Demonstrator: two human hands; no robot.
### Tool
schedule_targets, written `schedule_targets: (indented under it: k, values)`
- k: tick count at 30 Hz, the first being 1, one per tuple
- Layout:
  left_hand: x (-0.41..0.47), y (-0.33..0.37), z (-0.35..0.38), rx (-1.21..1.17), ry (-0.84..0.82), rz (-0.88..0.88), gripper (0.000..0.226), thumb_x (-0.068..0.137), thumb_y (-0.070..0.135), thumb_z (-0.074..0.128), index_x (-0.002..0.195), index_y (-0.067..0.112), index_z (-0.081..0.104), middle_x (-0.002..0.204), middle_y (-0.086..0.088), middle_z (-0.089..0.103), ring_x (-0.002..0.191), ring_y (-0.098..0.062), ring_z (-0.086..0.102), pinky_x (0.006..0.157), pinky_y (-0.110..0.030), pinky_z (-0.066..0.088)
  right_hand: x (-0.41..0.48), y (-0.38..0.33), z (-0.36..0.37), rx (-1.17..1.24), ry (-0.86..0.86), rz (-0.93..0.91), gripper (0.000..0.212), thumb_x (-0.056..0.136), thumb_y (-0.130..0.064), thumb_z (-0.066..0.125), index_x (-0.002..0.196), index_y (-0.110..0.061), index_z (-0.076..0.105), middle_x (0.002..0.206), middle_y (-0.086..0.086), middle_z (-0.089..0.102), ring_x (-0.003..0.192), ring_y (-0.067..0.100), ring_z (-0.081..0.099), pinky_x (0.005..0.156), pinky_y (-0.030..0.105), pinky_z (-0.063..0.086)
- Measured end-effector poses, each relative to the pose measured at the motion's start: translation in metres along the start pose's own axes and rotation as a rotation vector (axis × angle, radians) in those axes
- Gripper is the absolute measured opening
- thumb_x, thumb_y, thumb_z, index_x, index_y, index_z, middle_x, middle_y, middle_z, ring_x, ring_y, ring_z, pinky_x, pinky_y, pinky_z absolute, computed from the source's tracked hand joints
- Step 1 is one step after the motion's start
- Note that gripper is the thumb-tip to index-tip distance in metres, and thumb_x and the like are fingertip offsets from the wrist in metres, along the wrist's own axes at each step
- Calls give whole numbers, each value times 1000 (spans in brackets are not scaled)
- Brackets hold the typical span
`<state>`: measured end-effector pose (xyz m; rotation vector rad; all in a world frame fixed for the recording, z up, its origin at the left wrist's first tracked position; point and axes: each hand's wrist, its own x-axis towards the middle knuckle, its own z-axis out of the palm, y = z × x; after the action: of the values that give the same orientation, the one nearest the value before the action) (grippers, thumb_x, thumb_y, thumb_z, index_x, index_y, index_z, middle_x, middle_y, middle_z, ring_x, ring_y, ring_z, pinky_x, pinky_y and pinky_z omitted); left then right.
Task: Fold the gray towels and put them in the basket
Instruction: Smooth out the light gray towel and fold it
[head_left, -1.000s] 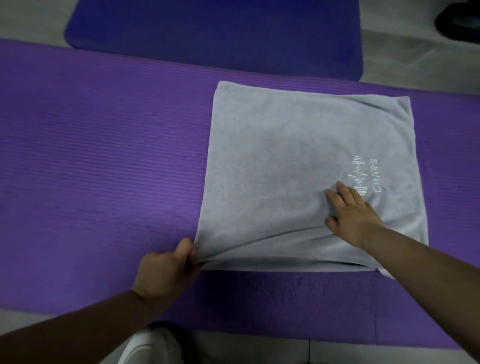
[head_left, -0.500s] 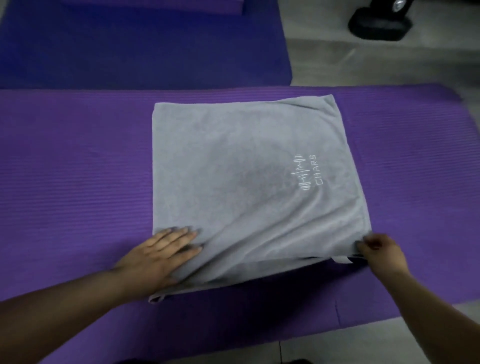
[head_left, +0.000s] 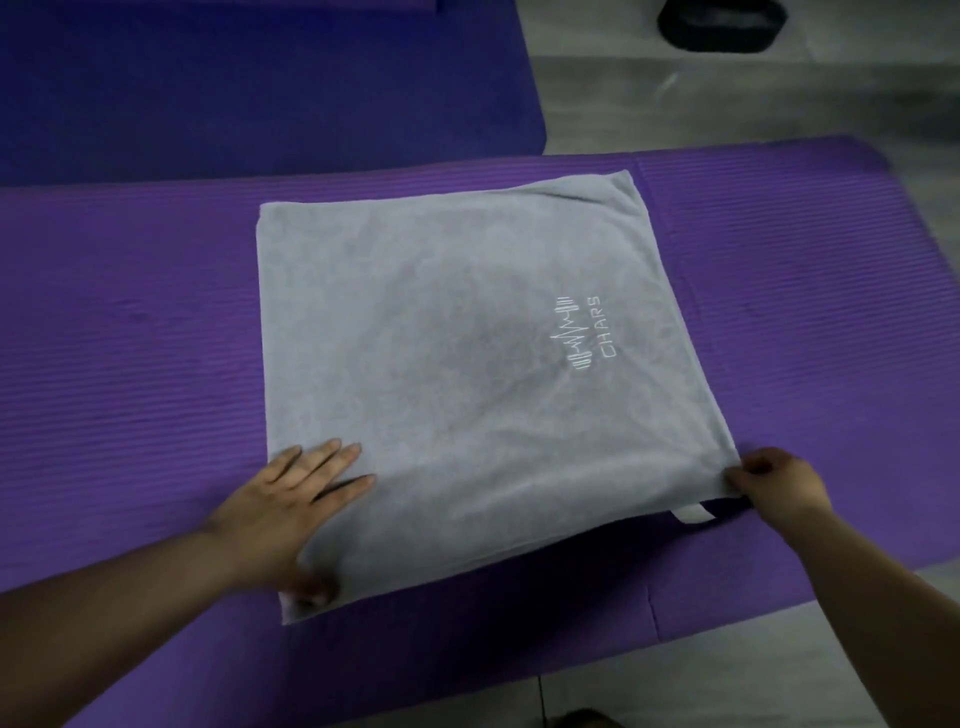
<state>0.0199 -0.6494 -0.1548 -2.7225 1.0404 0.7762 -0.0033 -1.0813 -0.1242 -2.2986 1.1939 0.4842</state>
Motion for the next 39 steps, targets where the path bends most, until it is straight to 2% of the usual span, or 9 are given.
schedule_targets:
  k: [5, 10, 12, 15, 19, 24, 30, 34, 39]
  values:
    - [1, 6, 0, 13, -6, -35, 110, 29, 80, 31, 117, 17, 46, 114, -17, 66, 112, -27, 40, 87, -42, 29, -3, -5, 11, 115, -48, 25, 52, 77, -10, 70, 121, 5, 47, 117, 22, 57, 110, 40, 53, 90, 43, 46]
    - [14, 12, -37, -304, 10, -100, 99, 51, 88, 27, 123, 25, 51, 129, 3, 52, 127, -17, 38, 99, -23, 28, -7, -18, 11, 245, -109, -36, 20, 82, -5, 60, 100, 5, 57, 87, 17, 59, 79, 25, 53, 67, 31, 41]
    - [36, 20, -63, -691, 29, -268, 59, 81, 60, 48, 118, 16, 58, 118, 5, 53, 120, -14, 48, 85, -12, 33, -14, -26, 12, 303, -88, -118, 7, 83, -5, 59, 79, -5, 53, 72, 9, 56, 70, 22, 50, 55, 26, 38]
    - [93, 40, -105, -984, 156, -310, 26, 90, 14, 54, 112, 4, 61, 106, -6, 61, 109, -22, 57, 66, -10, 37, -28, -34, 14, 298, -69, -282, 31, 82, -2, 57, 62, -19, 42, 72, 7, 50, 70, 19, 45, 50, 20, 32]
    - [176, 95, -157, -1142, 148, -247, 49, 89, 27, 55, 133, 8, 42, 129, -9, 53, 117, -25, 52, 94, -26, 42, -41, -43, 15, 116, -86, -464, 4, 82, -11, 55, 82, -8, 57, 93, 16, 54, 86, 22, 47, 61, 22, 26]
    - [226, 145, -177, -1140, 94, -207, 89, 80, 36, 66, 146, 12, 10, 148, -8, 30, 132, -26, 37, 108, -34, 35, -58, -58, 18, -3, -98, -620, 20, 86, -11, 52, 103, -1, 57, 105, 15, 56, 104, 28, 50, 69, 24, 27]
    - [210, 114, -165, -1083, 217, -165, 60, 86, 2, 47, 141, 15, 26, 138, -9, 44, 125, -27, 44, 100, -27, 36, -90, -94, 39, -23, 18, -733, 30, 82, -19, 42, 104, -6, 58, 79, -7, 37, 84, 18, 43, 60, 22, 26]
    - [149, 52, -153, -1218, 386, -122, 53, 86, -3, 43, 136, 13, 37, 130, -3, 50, 117, -15, 47, 84, -10, 33, -123, -116, 63, 28, -136, -900, 38, 86, -7, 50, 122, -16, 54, 94, -8, 35, 87, 18, 51, 69, 17, 35]
    - [55, -30, -99, -1519, 438, -220, 67, 52, 11, 60, 117, 19, 44, 99, 10, 58, 76, 16, 60, 66, 1, 44, -162, -153, 108, 32, -366, -941, 29, 83, -16, 47, 107, -15, 63, 83, -11, 38, 97, 22, 54, 64, 15, 32]
